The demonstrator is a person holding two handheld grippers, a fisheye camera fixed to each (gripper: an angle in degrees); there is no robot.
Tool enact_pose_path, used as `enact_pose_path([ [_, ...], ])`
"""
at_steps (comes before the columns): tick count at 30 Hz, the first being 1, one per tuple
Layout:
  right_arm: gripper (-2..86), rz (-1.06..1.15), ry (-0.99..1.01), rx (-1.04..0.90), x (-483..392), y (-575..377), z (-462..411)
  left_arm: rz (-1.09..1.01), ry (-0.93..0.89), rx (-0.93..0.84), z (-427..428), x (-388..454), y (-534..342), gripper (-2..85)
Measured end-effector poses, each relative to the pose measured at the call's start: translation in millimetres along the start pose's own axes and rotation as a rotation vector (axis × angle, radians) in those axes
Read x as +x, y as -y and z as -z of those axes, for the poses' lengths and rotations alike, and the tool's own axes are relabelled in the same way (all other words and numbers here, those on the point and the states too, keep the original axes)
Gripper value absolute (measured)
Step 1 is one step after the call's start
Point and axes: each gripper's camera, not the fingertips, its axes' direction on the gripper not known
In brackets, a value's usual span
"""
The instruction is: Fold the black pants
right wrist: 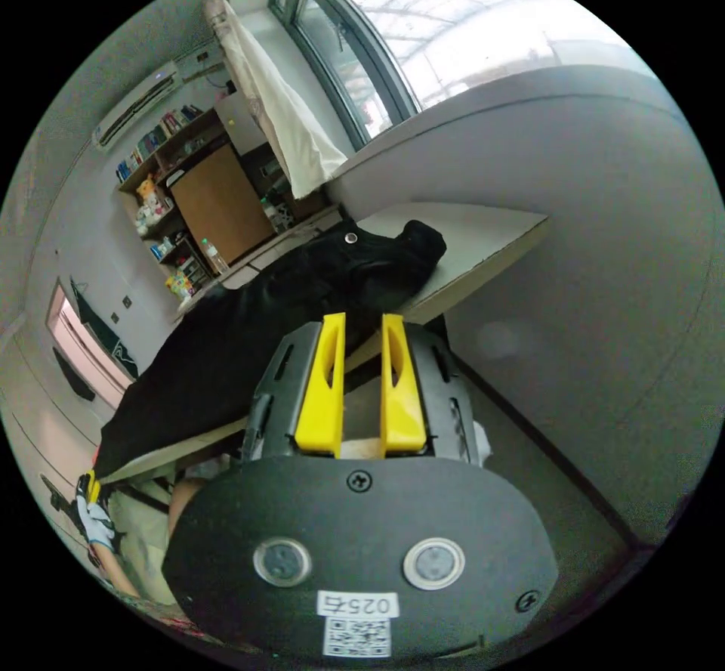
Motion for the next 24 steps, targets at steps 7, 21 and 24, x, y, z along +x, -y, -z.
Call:
enact_pose_path([
  [7,5.4,0.027,0.054,-0.118,1,32,-15,-0.008,-0.067,-0.016,-9,-11,0,-1.0],
  [21,5.3,0.165,-0.206,-0.015,-40,15,17,-0.054,0.045,0.031,-7,-37,-46,-1.3],
  [24,4.2,0.245,-0.385,0.247,-72,9,57,-0.098,0.251,0.253,32,-21,-73,-1.0],
])
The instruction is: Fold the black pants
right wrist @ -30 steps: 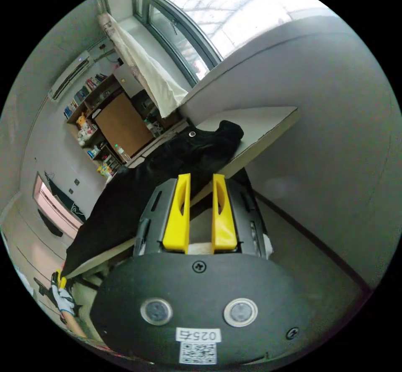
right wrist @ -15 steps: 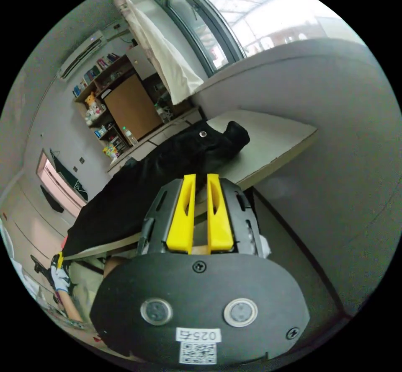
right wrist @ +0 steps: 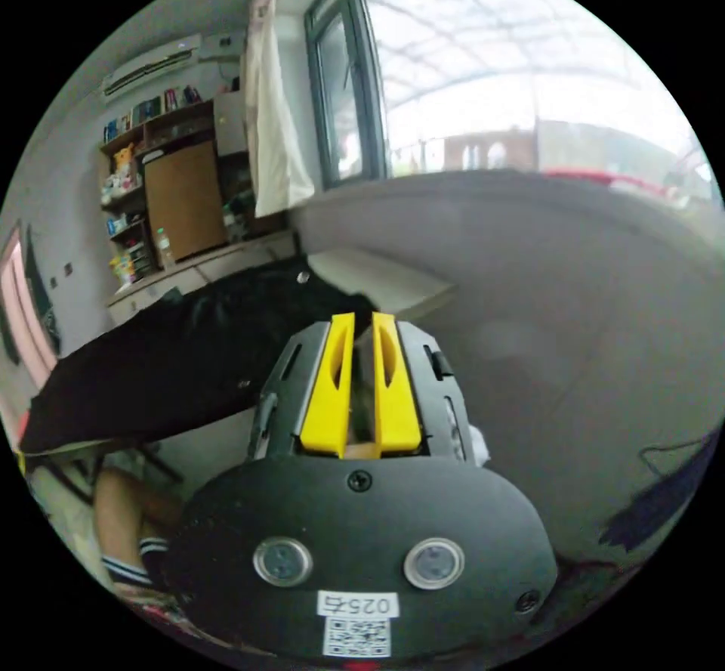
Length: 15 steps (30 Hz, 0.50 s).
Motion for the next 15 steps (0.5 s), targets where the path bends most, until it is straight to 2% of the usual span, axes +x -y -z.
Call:
enact_pose_path([
  [2,2.7,0.068,0.023,0.145,-21,9,21,-0.088,0.049,0.160,27,18,-7,-0.9],
  [4,2.7,0.162,0.157,0.137,-48,31,19,-0.219,-0.014,0.219,31,48,-8,-0.8],
  [6,7.8,0.219,0.423,0.057,-84,70,-6,-0.361,-0.224,0.052,-6,92,9,-0.8],
  [7,8.7,0.237,0.486,0.039,-93,80,-15,-0.400,-0.280,-0.008,-21,105,14,-0.7],
  [9,11.1,0.271,0.722,-0.075,-129,125,-64,-0.547,-0.468,-0.218,-85,157,30,0.7],
  [11,11.6,0.323,0.788,-0.154,-160,156,-110,-0.626,-0.550,-0.299,-132,194,38,1.5],
  [13,12.5,0.433,0.803,-0.246,-198,183,-163,-0.732,-0.521,-0.336,-177,231,42,3.0],
  [15,13.0,0.554,0.834,-0.473,-248,206,-243,-0.912,-0.510,-0.475,-250,276,42,5.5],
])
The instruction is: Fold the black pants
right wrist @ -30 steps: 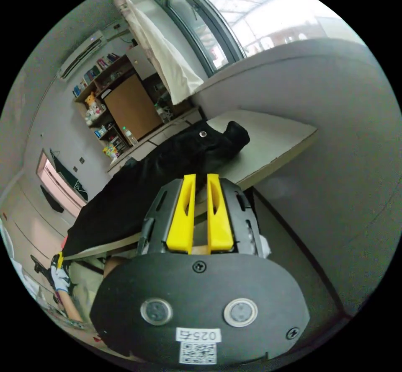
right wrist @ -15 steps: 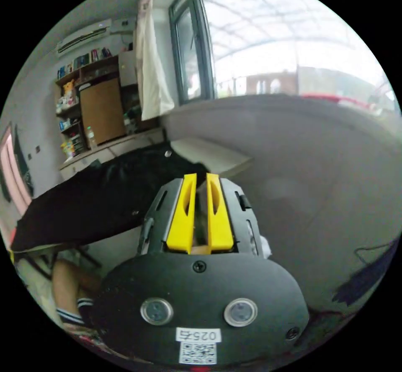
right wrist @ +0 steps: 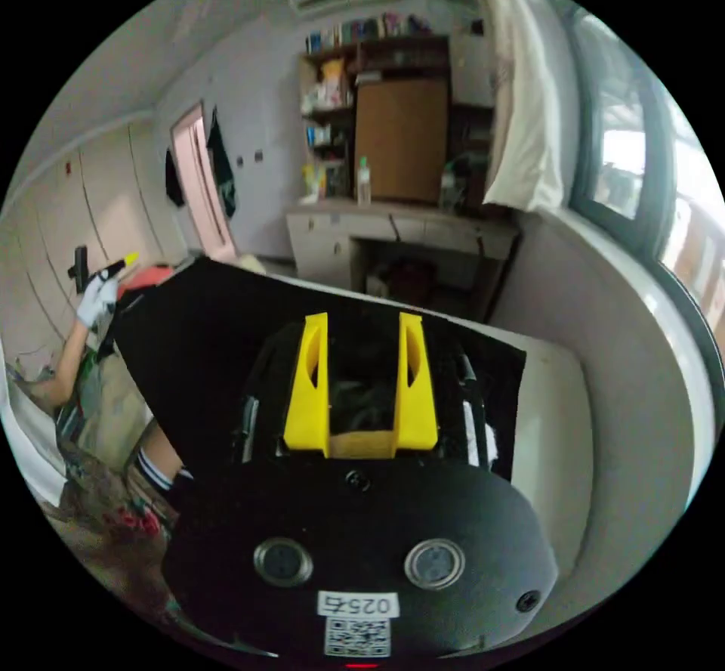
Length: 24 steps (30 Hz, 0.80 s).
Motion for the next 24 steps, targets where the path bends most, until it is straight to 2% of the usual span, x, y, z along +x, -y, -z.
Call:
enact_pose_path([
  [2,12.4,0.004,0.037,-0.119,26,35,-44,-0.122,-0.042,-0.119,-53,-13,25,5.5],
  [4,12.3,-0.006,0.012,-0.176,43,63,-80,-0.146,-0.056,-0.255,-107,-29,45,5.5],
  [7,12.8,0.024,0.146,-0.240,50,104,-125,-0.135,-0.155,-0.390,-183,-42,67,8.1],
  [10,13.2,0.113,0.185,-0.386,30,138,-175,-0.299,-0.120,-0.460,-244,-22,82,10.6],
  [14,13.2,0.275,0.283,-0.377,-30,181,-218,-0.409,-0.186,-0.577,-318,5,93,13.0],
  [18,13.3,0.378,0.167,-0.564,-67,199,-280,-0.487,-0.139,-0.745,-377,19,90,12.1],
  [20,12.0,0.406,0.104,-0.530,-74,206,-281,-0.468,-0.143,-0.747,-385,13,92,10.8],
  [21,11.8,0.426,0.064,-0.582,-77,208,-287,-0.457,-0.168,-0.747,-389,9,91,10.2],
  [24,10.7,0.438,0.092,-0.599,-82,214,-289,-0.445,-0.218,-0.739,-397,5,88,9.8],
])
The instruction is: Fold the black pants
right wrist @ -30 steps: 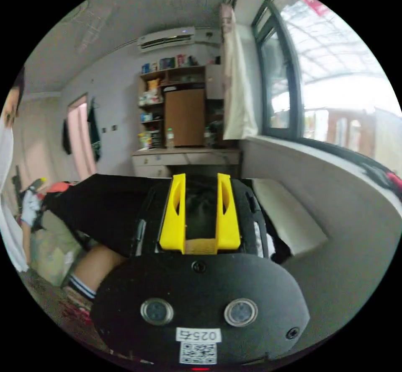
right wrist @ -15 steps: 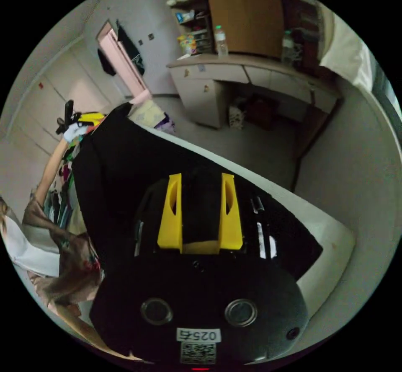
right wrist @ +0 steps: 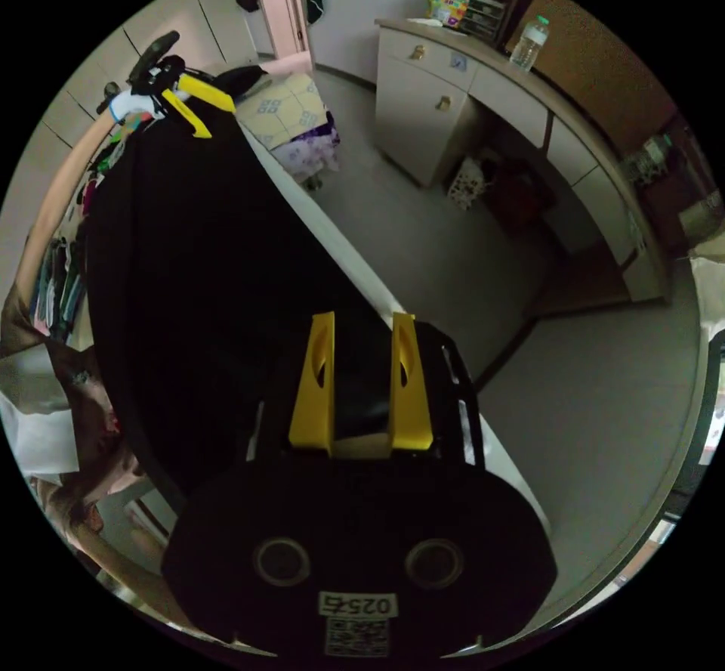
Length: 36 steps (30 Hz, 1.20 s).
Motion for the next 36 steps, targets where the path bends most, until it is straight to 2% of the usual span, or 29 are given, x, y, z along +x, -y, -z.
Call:
enact_pose_path([
  [4,8.4,0.025,-0.007,-0.046,-6,9,-2,0.009,-0.031,-0.012,-8,-5,3,9.9],
  [7,1.0,0.065,0.030,-0.056,-18,14,-4,0.019,-0.034,-0.003,-11,-5,2,8.4],
  [10,-0.5,0.206,-0.147,-0.070,-59,11,-6,-0.042,0.058,-0.020,-10,13,-1,0.9],
  [12,-0.8,0.256,-0.263,-0.083,-86,9,-10,-0.092,0.177,-0.039,-13,34,-1,-0.3],
  [16,-0.9,0.091,-0.309,-0.009,-84,7,-1,-0.100,0.384,0.005,-9,60,-5,-0.8],
  [20,-0.9,0.038,-0.568,0.191,-118,-23,33,0.016,0.507,0.181,39,79,-20,-0.9],
  [22,-0.9,0.043,-0.566,0.274,-140,-49,55,-0.003,0.552,0.216,57,103,-38,-0.9],
  [26,-0.7,0.123,-0.388,0.478,-214,-146,108,-0.056,0.590,0.341,91,189,-121,-0.9],
  [29,-0.7,0.205,-0.307,0.482,-278,-207,111,-0.045,0.531,0.435,105,254,-188,-0.9],
  [33,-0.7,0.255,-0.341,0.426,-351,-261,78,0.024,0.501,0.494,93,325,-256,-0.9],
  [36,-0.9,0.267,-0.349,0.381,-376,-279,44,0.092,0.463,0.510,77,342,-286,-0.9],
])
